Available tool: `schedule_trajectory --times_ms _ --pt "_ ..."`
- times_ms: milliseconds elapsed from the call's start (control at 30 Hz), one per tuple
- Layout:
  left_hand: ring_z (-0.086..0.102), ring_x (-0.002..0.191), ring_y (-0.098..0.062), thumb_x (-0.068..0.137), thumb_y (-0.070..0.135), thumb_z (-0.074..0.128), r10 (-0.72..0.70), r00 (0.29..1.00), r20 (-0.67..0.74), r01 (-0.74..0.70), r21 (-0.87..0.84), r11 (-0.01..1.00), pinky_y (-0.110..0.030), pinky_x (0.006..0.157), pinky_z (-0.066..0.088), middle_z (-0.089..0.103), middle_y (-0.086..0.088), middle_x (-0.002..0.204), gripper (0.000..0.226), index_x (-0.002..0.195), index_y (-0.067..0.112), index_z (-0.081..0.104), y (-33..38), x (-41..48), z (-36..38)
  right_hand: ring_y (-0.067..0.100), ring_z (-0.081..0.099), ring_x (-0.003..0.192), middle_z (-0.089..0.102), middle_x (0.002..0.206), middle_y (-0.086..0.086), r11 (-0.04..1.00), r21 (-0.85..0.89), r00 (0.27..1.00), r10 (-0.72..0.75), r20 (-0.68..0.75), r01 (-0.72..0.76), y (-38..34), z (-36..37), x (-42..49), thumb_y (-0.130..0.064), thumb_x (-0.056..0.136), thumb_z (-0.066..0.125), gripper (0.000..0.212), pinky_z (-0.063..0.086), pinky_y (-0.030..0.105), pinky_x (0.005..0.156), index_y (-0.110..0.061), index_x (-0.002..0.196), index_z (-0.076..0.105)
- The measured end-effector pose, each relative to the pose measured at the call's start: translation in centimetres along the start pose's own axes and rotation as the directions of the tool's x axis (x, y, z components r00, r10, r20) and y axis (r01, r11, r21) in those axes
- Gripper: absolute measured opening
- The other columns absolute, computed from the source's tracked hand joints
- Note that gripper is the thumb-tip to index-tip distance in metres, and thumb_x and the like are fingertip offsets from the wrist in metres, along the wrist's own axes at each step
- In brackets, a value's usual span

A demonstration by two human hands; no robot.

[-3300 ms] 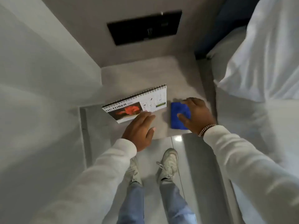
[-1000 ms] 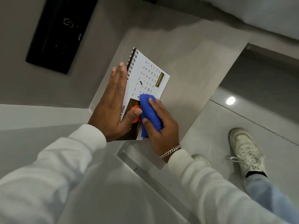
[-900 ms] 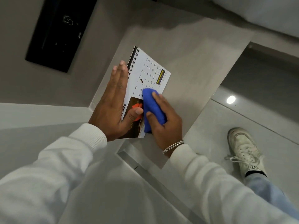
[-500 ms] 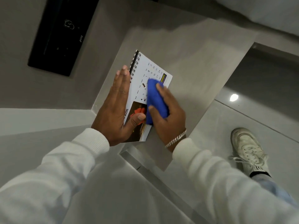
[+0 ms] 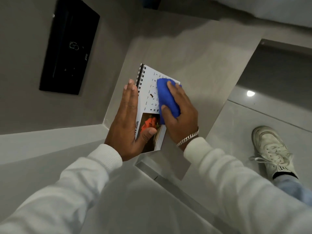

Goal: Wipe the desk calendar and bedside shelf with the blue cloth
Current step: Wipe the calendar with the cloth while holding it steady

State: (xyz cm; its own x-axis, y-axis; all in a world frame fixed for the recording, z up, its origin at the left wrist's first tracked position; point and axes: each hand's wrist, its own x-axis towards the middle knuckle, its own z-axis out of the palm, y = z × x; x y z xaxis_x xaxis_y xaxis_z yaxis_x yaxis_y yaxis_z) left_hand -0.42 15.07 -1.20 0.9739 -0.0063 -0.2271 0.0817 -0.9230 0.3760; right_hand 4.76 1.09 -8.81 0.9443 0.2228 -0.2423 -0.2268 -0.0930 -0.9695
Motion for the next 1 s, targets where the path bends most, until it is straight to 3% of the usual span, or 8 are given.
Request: schedule_trajectory --times_ms 233,400,633,833,1000 --pt "-0.006 0.156 -0.022 0.089 0.07 0.029 0.009 1.0 0.002 -0.009 0.001 1.0 -0.047 0.125 0.018 -0.011 -0.004 0.166 0.095 0.155 0.011 -0.007 -0.3 -0.1 0.1 0.023 0.03 0.145 0.038 0.153 0.011 0.999 -0.019 0.998 0.033 0.048 -0.032 0.3 1.0 -3.4 -0.015 0.091 0.057 0.054 0.031 0.042 0.118 -0.015 0.142 0.04" --pt "-0.01 0.155 -0.022 0.09 0.071 0.026 0.021 1.0 -0.015 -0.021 0.035 0.999 -0.045 0.126 0.01 -0.01 -0.005 0.165 0.095 0.154 0.008 -0.005 -0.3 0.1 0.1 0.014 0.031 0.142 0.032 0.156 0.004 0.998 -0.021 0.988 0.061 0.139 -0.058 0.6 2.1 -7.6 -0.022 0.09 0.053 0.056 0.033 0.039 0.116 -0.032 0.141 0.031" --pt "-0.01 0.155 -0.021 0.091 0.068 0.027 0.028 0.999 -0.022 -0.027 0.052 0.998 -0.039 0.126 0.005 -0.012 -0.003 0.164 0.094 0.154 0.008 -0.006 -0.3 0.0 0.1 0.017 0.033 0.14 0.037 0.153 0.01 0.999 -0.05 0.995 0.022 0.098 -0.018 -0.4 0.8 -3.5 -0.02 0.089 0.052 0.053 0.034 0.039 0.115 -0.017 0.141 0.042" --pt "-0.011 0.155 -0.021 0.088 0.071 0.026 0.008 1.0 -0.015 -0.007 0.056 0.998 -0.051 0.125 0.012 -0.012 -0.003 0.164 0.096 0.154 0.009 -0.007 -0.1 0.1 0.1 0.024 0.033 0.143 0.039 0.152 0.011 0.996 -0.081 1.0 0.028 -0.003 -0.028 -1.6 0.3 0.6 -0.012 0.088 0.055 0.055 0.026 0.029 0.115 -0.015 0.142 0.042" --pt "-0.01 0.155 -0.021 0.089 0.071 0.024 0.01 1.0 -0.009 -0.01 0.051 0.999 -0.045 0.126 0.008 -0.01 -0.004 0.164 0.094 0.154 0.01 -0.006 0.0 0.0 0.1 0.023 0.033 0.143 0.036 0.154 0.011 0.998 -0.07 0.997 0.005 0.071 0.0 -0.8 1.2 -3.2 -0.02 0.089 0.052 0.055 0.031 0.039 0.117 -0.019 0.142 0.04"
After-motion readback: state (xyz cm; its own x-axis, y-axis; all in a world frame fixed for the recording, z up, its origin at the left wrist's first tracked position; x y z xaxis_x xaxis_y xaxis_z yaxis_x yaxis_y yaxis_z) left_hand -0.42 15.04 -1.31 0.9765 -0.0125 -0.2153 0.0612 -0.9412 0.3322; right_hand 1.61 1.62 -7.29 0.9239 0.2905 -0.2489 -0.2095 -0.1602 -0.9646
